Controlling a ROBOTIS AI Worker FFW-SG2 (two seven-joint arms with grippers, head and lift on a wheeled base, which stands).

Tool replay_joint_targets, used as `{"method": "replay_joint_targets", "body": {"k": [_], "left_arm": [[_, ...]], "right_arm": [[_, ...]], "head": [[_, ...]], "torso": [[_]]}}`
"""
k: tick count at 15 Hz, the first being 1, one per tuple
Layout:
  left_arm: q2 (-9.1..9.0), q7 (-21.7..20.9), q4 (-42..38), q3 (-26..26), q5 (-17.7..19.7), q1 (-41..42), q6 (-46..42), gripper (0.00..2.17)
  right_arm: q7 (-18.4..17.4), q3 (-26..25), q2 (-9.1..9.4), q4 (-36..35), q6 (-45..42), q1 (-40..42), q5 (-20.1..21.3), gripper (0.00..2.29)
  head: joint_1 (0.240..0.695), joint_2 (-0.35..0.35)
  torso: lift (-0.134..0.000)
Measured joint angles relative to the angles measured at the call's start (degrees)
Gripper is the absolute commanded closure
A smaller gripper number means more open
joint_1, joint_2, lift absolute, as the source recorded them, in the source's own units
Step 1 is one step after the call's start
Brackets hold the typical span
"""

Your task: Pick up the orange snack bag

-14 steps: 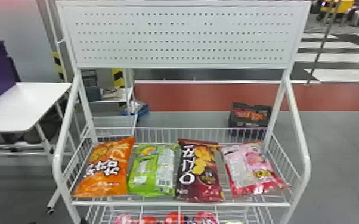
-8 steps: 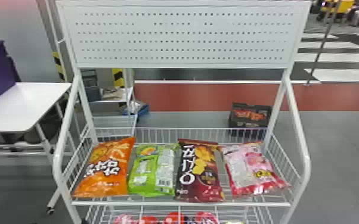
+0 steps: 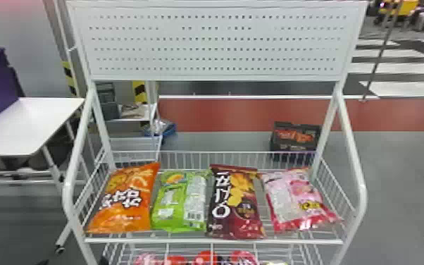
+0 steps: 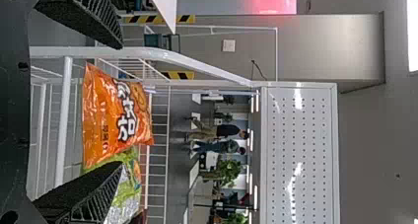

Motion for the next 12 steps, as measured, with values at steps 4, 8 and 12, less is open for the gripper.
{"method": "replay_joint_targets", "body": {"k": [4,8,12], "left_arm": [[0.31,0.4,1.6,-2.7,-0.5,-6.4,5.8,0.04],[0.23,0.6,5.3,-6.2,-0.1,-15.9,15.6,0.09],[-0.19,0.6,9.5,-7.5,1.2,-24.4,22.6,0.09]], "right_arm": [[0.0,0.5,0.00,-0.1,0.0,0.1,0.5,0.14],[0.0,0.8,0.08,-0.1,0.0,0.2,0.9,0.14],[0.0,0.8,0.22,0.1,0.0,0.1,1.3,0.14]], "head": [[0.499,0.000],[0.499,0.000],[0.499,0.000]], "torso": [[0.000],[0.000],[0.000]]}}
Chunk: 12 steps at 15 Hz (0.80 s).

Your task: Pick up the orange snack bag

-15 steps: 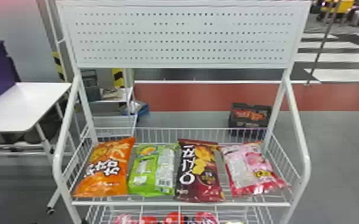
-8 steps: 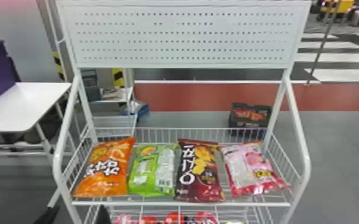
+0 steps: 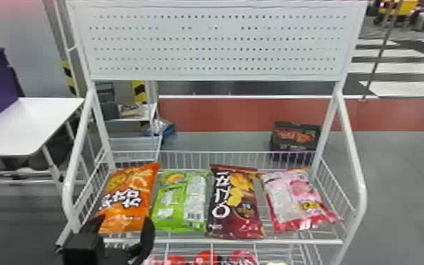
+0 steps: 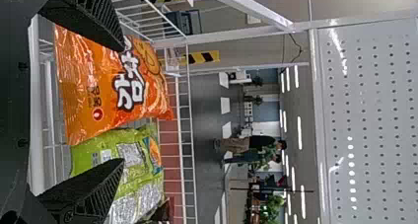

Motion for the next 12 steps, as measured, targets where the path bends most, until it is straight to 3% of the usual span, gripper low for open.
{"method": "replay_joint_targets", "body": {"k": [6,9,12], "left_arm": [[-0.78,-0.3,10.7,-0.5,3.0,-12.0,7.0,0.10],[-0.98,-1.0,14.8,0.0,5.6,-14.7,7.2,0.13],[-1.59,-1.1,17.1,0.0,6.0,-16.0,7.3,0.22]], "right_arm": [[0.0,0.3,0.25,0.4,0.0,-0.6,0.2,0.14],[0.0,0.3,0.24,0.7,0.0,-0.7,0.3,0.14],[0.0,0.5,0.22,0.8,0.0,-1.0,0.3,0.14]], "head": [[0.499,0.000],[0.499,0.000],[0.499,0.000]], "torso": [[0.000],[0.000],[0.000]]}}
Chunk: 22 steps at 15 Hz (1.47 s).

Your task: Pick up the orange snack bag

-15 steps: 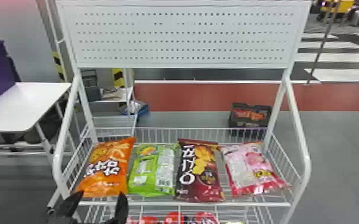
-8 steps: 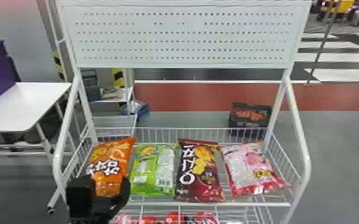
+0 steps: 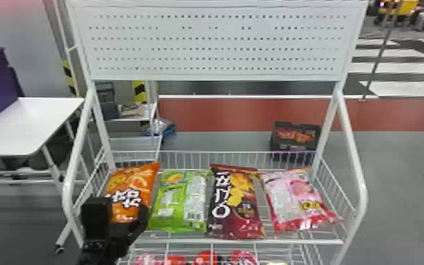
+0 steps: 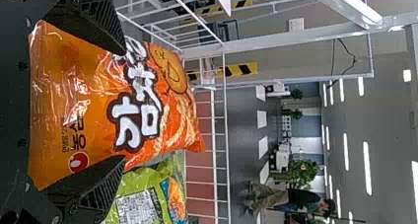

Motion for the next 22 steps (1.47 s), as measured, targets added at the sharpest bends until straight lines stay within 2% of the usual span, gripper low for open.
{"method": "replay_joint_targets", "body": {"k": [1,4,5,7,9,11,22], "left_arm": [[-0.07,0.0,0.6,0.0,0.2,-0.4,0.1,0.31],[-0.10,-0.4,1.2,0.1,0.9,-1.1,1.0,0.34],[-0.10,-0.5,1.2,0.1,1.0,-1.2,1.2,0.49],[-0.10,-0.8,1.5,0.2,1.1,-1.3,1.5,0.52],[-0.10,-0.8,1.9,0.2,1.1,-1.4,1.5,0.99],[-0.15,-0.5,2.2,0.2,1.3,-1.4,1.6,1.33],[-0.10,1.1,-1.6,1.1,1.4,1.4,0.2,1.35]], "right_arm": [[0.0,0.0,0.00,0.0,0.0,0.0,0.0,0.14],[0.0,0.0,-0.01,0.0,0.0,-0.1,0.0,0.14],[0.0,0.0,-0.01,0.0,0.0,-0.1,0.0,0.14],[0.0,0.0,-0.01,0.1,0.1,-0.2,0.0,0.14],[0.0,0.0,-0.01,0.1,0.2,-0.2,0.0,0.14],[0.0,0.0,-0.01,0.1,0.2,-0.2,-0.1,0.14],[0.0,-0.1,-0.06,0.1,0.2,-0.4,-0.3,0.14]], "head": [[0.499,0.000],[0.499,0.000],[0.499,0.000],[0.499,0.000],[0.499,0.000],[0.499,0.000],[0.499,0.000]], "torso": [[0.000],[0.000],[0.000],[0.000],[0.000],[0.000],[0.000]]}}
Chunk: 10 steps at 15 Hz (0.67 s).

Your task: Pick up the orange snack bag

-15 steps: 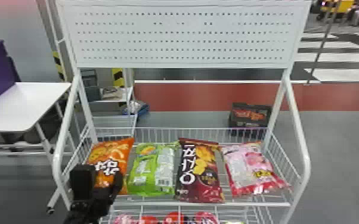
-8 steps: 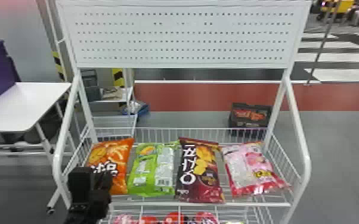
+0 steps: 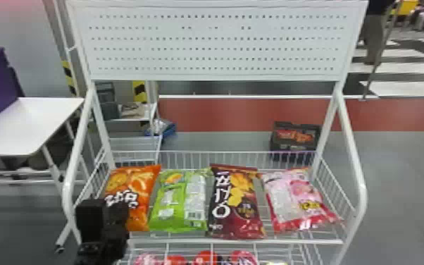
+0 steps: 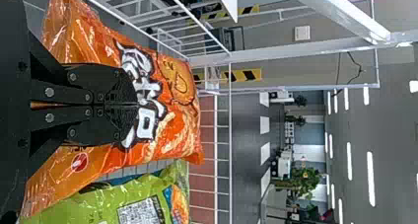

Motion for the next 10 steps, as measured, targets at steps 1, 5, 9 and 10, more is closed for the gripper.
{"method": "replay_joint_targets", "body": {"k": [1,5,9,10], "left_arm": [[0.00,0.1,-0.8,0.1,0.0,0.3,-0.2,1.35],[0.28,0.6,-6.1,0.7,0.6,3.2,-0.8,1.35],[0.41,1.5,-12.6,2.3,1.1,8.8,-4.0,1.35],[0.43,1.5,-13.9,2.7,1.2,10.3,-5.0,1.35]], "right_arm": [[0.0,0.0,-0.02,0.0,0.0,0.0,0.0,0.14],[0.0,0.0,-0.12,0.0,0.0,0.0,0.0,0.14],[0.0,0.0,-0.29,-0.3,-0.2,0.0,0.0,0.14],[0.0,0.0,-0.30,-0.3,-0.2,0.1,0.0,0.14]], "head": [[0.499,0.000],[0.499,0.000],[0.499,0.000],[0.499,0.000]], "torso": [[0.000],[0.000],[0.000],[0.000]]}}
